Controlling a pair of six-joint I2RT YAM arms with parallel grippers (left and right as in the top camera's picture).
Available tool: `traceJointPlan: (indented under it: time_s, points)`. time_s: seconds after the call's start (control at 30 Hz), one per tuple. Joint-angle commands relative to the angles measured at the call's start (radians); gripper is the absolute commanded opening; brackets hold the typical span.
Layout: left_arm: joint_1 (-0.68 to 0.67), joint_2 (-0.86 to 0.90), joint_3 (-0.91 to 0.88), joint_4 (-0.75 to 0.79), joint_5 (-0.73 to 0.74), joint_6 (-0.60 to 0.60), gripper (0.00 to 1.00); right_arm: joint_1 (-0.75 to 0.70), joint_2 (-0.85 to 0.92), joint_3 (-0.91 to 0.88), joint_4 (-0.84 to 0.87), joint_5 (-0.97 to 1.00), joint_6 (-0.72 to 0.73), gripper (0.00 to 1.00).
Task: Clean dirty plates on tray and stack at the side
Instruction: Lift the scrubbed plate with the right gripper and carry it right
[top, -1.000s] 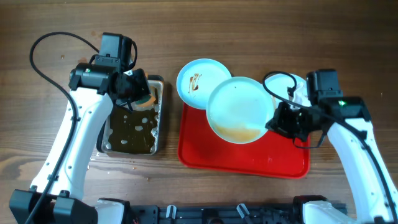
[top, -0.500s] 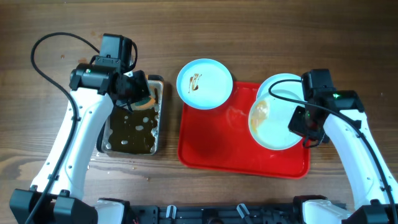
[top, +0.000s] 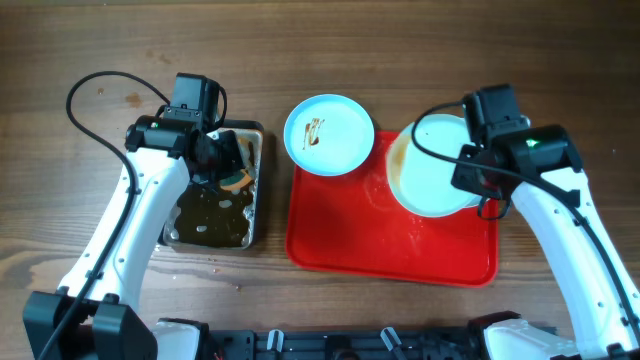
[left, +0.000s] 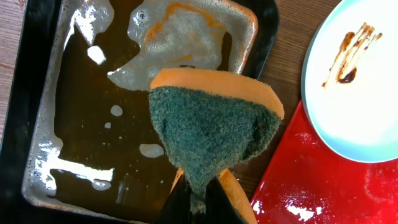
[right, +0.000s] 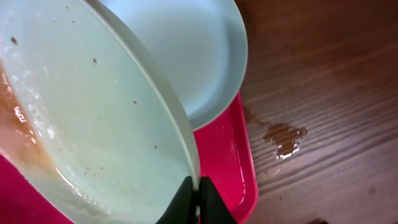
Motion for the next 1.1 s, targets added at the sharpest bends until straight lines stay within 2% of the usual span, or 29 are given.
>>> traceJointPlan:
  time_s: [0.0, 0.07, 0.2, 0.5, 0.8, 0.9, 1.07]
  points:
    - [0.003, 0.004, -0.006, 0.006, 0.012, 0.013, 0.04, 0.080, -0.002, 0.043, -0.061, 0.214, 0.044, 0.04]
    - [0.003, 0.004, -0.006, 0.008, 0.012, 0.013, 0.04, 0.124, -0.001, 0.043, -0.101, 0.315, 0.102, 0.05]
    - [0.003, 0.004, -0.006, 0.009, 0.026, 0.013, 0.04, 0.182, -0.001, 0.043, -0.084, 0.433, 0.116, 0.04]
    - [0.003, 0.004, -0.006, 0.016, 0.038, 0.012, 0.04, 0.406, 0.002, 0.043, 0.095, 0.544, -0.074, 0.05]
    - [0.003, 0.004, -0.006, 0.018, 0.038, 0.013, 0.04, 0.424, 0.006, 0.043, 0.101, 0.680, -0.110, 0.04]
    - [0.003, 0.004, -0.006, 0.023, 0.038, 0.013, 0.04, 0.424, 0.006, 0.043, 0.167, 0.738, -0.217, 0.05]
    - [0.003, 0.004, -0.006, 0.024, 0.038, 0.013, 0.04, 0.424, 0.006, 0.043, 0.370, 0.784, -0.586, 0.04]
